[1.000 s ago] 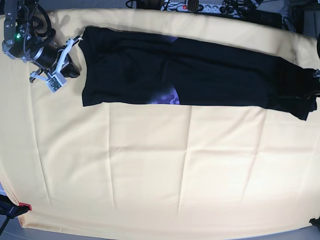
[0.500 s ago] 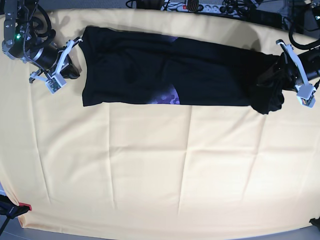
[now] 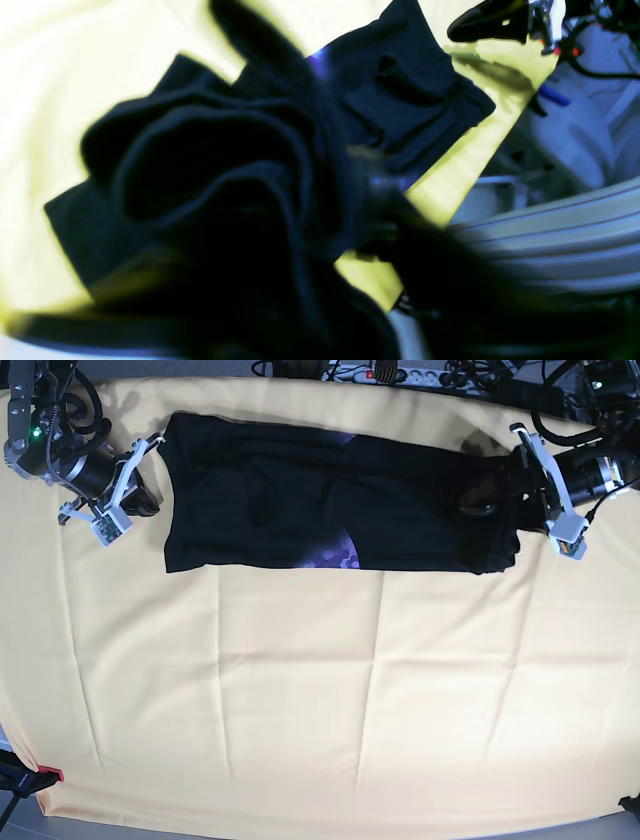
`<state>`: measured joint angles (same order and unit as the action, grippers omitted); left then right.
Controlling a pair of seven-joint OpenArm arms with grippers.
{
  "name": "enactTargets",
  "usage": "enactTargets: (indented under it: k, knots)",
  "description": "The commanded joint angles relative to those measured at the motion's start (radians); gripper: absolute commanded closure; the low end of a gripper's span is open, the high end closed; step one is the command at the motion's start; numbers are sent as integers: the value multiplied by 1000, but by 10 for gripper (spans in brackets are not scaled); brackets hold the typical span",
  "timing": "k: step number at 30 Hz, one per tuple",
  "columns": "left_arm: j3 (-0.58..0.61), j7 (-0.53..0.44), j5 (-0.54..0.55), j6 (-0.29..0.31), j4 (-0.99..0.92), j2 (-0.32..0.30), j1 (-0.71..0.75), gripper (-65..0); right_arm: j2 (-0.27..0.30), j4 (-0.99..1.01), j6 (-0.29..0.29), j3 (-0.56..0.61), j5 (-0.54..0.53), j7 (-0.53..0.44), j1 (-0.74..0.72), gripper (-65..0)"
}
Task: Fold the T-shirt properly
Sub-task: 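Fold the grasped end inward toward the right gripper with the left gripper, then grasp both ends of the folded strip with both grippers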
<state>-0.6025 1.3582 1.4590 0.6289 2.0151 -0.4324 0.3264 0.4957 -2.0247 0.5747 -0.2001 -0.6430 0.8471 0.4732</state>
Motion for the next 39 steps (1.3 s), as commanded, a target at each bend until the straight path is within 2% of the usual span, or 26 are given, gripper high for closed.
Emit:
enactTargets:
  k: [1, 2, 3, 6, 9, 10, 11, 14, 16, 17, 18, 19, 20, 21, 24, 26, 29, 30, 31, 35, 39]
  knots:
    - [-6, -38, 25, -24, 14, -17, -6, -396, 14, -13, 7, -10, -11, -17, -3, 0]
    - [-6, -55, 25, -47, 14, -16, -6, -457, 14, -13, 10, -10, -11, -17, -3, 0]
    - [-6, -61, 25, -58, 14, -17, -6, -491, 14, -13, 9, -10, -11, -17, -3, 0]
    - [-6, -60, 25, -64, 15, -16, -5, -494, 14, -13, 8, -10, -11, -18, -3, 0]
    - [-6, -75, 25, -124, 21, -16, -6, -494, 14, -13, 8, -10, -14, -18, -3, 0]
    - [-6, -75, 25, -125, 30, -17, -6, -494, 14, -13, 8, -10, -14, -17, -3, 0]
    - [-8, -74, 25, -107, 42, -17, -6, -494, 14, -13, 8, -10, -14, -17, -3, 0]
    - [-35, -68, 25, 24, 80, -17, -8, -494, 14, -13, 8, -10, -14, -17, -3, 0]
    - [-57, -80, -12, 51, 84, -16, -11, -491, 14, -13, 8, -10, -14, -16, -2, 0]
    - [-60, -99, -63, 51, 84, -16, -10, -469, 14, -13, 8, -10, -14, -17, -2, 0]
    - [-59, -119, -111, 40, 83, -16, -7, -399, 14, -13, 8, -10, -14, -17, -3, 0]
    - [-57, -141, -153, 22, 82, -16, -6, -269, 14, -13, 6, -10, -14, -19, -3, 0]
    - [-53, -161, -185, 10, 79, -16, -4, -106, 14, -13, 0, -10, -14, -23, -5, 0]
    - [-47, -179, -214, 6, 72, -14, -5, 0, 14, -13, -5, -10, -13, -25, -8, 0]
    - [-5, -256, -333, -1, 45, -14, -5, 0, 14, -13, -50, -10, -9, -19, -28, 0]
    - [42, -292, -430, -42, 13, -13, -5, 0, 14, -13, -90, -10, -10, 0, -50, -25]
    - [130, -340, -563, -77, -68, -14, -5, 0, 14, -13, -142, -10, -10, 34, -82, -247]
    - [158, -357, -595, -89, -101, -14, -5, 0, 11, -13, -153, -10, -10, 48, -88, -307]
    - [182, -369, -620, -97, -133, -14, -5, 0, 3, -13, -171, -10, -8, 59, -88, -338]
    - [235, -372, -666, -114, -227, -14, -8, 0, -84, -13, -245, -11, 21, 80, -64, -345]
    - [240, -372, -662, -114, -242, -14, -8, 0, -186, -13, -254, -11, -8, 82, -30, -345]
